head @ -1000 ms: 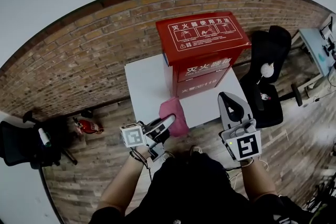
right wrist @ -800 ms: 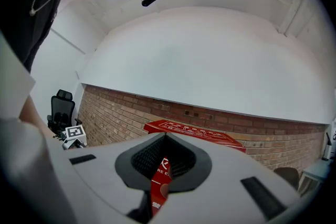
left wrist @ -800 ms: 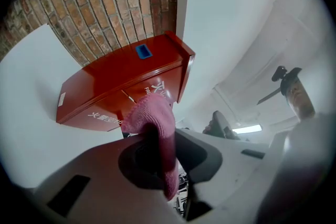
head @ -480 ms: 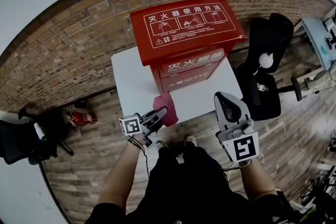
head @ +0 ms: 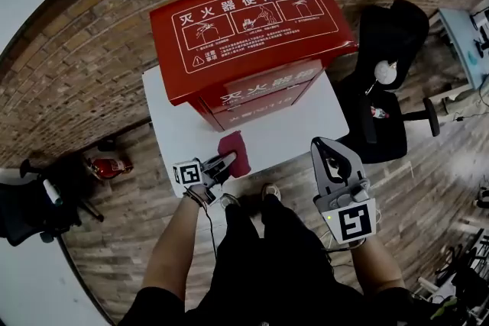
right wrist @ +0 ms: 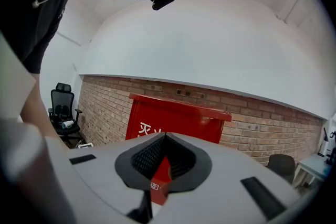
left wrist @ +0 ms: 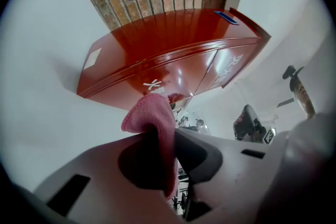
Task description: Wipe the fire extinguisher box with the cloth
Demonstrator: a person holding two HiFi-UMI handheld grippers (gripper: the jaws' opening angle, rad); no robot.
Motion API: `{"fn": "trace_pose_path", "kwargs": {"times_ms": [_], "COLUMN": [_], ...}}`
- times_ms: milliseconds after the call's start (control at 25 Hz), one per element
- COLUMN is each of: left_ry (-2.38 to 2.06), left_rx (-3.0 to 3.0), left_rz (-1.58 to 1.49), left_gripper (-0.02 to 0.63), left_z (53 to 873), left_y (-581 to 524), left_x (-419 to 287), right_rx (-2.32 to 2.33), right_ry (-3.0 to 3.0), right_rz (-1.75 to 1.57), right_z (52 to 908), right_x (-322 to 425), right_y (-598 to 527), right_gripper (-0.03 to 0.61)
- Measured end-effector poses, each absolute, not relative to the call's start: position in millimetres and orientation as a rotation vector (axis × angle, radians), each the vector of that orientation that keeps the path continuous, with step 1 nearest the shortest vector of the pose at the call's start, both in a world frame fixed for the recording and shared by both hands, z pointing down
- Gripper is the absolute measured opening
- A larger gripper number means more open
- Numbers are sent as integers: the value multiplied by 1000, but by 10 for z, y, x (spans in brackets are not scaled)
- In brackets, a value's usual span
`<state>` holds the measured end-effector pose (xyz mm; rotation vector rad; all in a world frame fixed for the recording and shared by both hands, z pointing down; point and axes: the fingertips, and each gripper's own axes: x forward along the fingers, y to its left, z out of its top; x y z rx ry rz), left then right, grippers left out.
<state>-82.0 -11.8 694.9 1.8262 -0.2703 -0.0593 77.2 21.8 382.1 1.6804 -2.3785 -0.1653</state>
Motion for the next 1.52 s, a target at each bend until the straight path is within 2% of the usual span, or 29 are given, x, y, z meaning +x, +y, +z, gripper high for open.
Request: {"fn": "trace_pose_path", "kwargs": {"times_ms": [520,1000,1200,1280,1520], "left_ry": [-483,-664,-693,-716,-792], "left_rx": [1627,1530,1523,1524,1506], "left_rz": [195,376,408,427,446], "left_gripper": [77,98,212,238,256], "left_z": [8227,8503,8438,8427,8424], "left_y": [-161,-233,-228,-223,-145], "left_x": [-770,-842,-864,-917,-1210], "right_rx": [1656,1683,1687,1682,1678], "right_ry": [-2354,-2341,-2353,-2360,-2373], "right_rz": [-127,-92,-89,-92,-101], "right_z": [4066,4168,4169,4163,4135], "right_x": [860,941,935,920,886], "right_y": [167,186,179,170,160], "right_gripper": [18,18,18,18,18]}}
